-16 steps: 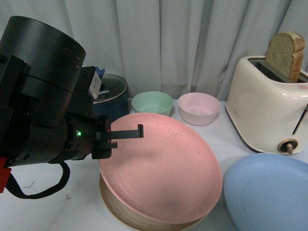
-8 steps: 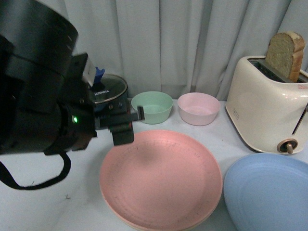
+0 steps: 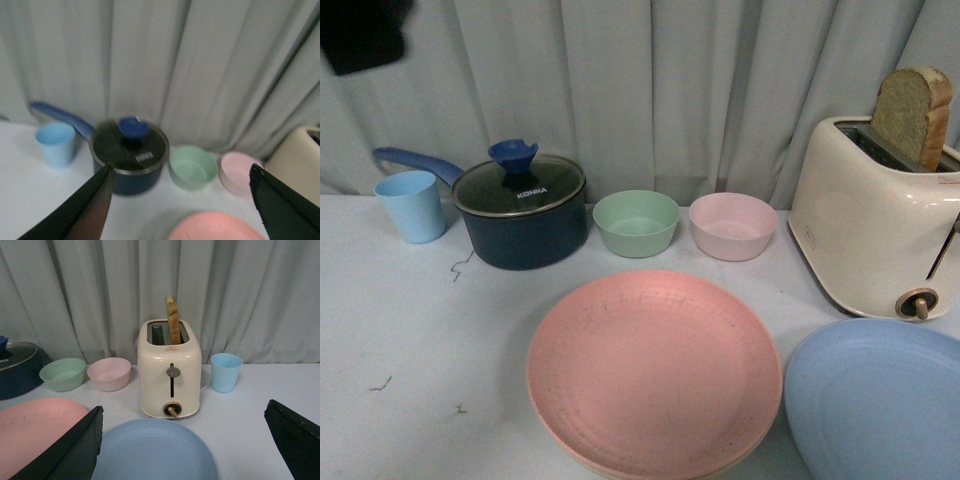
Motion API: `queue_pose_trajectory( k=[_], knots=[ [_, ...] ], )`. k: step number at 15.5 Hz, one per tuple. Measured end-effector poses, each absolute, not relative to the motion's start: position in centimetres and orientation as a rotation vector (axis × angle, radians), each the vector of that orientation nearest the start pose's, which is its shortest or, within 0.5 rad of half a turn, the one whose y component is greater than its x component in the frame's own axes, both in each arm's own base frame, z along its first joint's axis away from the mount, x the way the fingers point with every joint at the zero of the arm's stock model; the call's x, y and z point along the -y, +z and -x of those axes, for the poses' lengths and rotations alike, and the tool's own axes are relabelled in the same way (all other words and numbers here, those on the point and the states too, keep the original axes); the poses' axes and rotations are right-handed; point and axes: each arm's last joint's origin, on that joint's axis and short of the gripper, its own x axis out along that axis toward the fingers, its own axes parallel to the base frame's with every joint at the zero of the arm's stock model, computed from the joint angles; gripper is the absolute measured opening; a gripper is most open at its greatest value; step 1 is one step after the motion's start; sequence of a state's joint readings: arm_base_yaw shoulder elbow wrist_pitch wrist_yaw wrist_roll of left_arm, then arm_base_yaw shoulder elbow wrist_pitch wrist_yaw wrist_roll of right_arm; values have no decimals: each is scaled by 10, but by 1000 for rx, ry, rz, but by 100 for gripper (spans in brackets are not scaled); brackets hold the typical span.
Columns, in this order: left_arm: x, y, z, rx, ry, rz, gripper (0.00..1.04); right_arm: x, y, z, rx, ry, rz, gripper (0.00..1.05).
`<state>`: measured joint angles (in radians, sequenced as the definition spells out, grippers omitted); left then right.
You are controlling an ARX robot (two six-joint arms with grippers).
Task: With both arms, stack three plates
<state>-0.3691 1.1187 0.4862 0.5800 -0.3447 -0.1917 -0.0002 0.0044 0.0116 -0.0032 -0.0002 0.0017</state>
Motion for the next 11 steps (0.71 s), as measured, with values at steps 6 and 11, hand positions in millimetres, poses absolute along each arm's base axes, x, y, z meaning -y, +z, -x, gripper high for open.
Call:
queue_pose_trajectory(
  k=[6,11],
  knots=[
    [30,201,-176,1,1,18,14,0,167,-97,4,0,-2,98],
    [15,185,-153,-7,1,15,2,0,167,-97,4,0,-2,98]
  ],
)
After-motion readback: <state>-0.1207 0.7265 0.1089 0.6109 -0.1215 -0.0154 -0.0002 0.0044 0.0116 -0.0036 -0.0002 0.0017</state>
